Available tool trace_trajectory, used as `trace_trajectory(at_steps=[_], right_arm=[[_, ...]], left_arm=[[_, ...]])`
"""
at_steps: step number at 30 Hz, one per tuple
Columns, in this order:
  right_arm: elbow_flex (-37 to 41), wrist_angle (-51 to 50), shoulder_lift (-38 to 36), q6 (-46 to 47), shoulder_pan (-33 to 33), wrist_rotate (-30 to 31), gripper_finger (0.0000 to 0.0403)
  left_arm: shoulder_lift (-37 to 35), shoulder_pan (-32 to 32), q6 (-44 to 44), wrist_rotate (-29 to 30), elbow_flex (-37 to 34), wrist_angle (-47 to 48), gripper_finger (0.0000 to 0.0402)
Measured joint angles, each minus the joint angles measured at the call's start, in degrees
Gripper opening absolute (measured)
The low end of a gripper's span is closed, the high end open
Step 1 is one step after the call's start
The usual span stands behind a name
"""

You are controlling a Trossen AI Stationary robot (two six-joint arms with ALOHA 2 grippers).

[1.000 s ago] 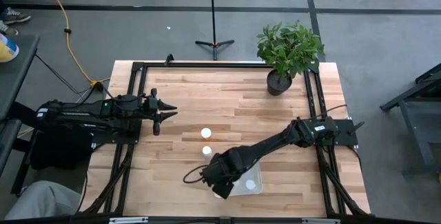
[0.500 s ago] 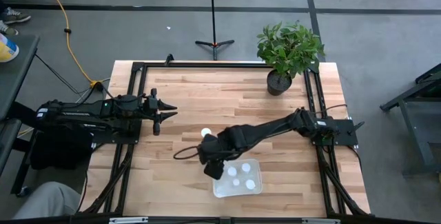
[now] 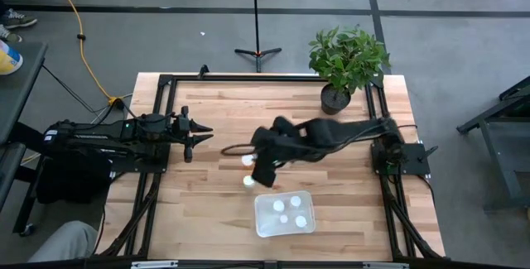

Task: Pick and place pill bottles into a basket
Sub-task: Put the orange pill bottle into the white bin

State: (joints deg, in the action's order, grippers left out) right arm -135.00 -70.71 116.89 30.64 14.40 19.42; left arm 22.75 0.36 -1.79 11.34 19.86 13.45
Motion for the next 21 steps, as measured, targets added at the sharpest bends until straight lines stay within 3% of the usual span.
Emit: trace_trajectory(at_steps=[9, 17, 21], right_arm=[[0.0, -12.1, -9.3, -1.5, -0.6, 12.6, 0.0250], [0.3, -18.1, -15.6, -7.1, -0.5, 15.1, 0.0250], [6.1, -18.0, -20.8, -9.9, -0.5, 14.8, 0.0250]], left_arm=[[0.0, 0.0, 0.0, 0.0, 0.0, 0.0, 0.0124], [0.0, 0.0, -0.6, 0.0, 0.0, -0.5, 0.0124], [0.0, 0.0, -1.7, 0.0, 0.0, -0.5, 0.0124]])
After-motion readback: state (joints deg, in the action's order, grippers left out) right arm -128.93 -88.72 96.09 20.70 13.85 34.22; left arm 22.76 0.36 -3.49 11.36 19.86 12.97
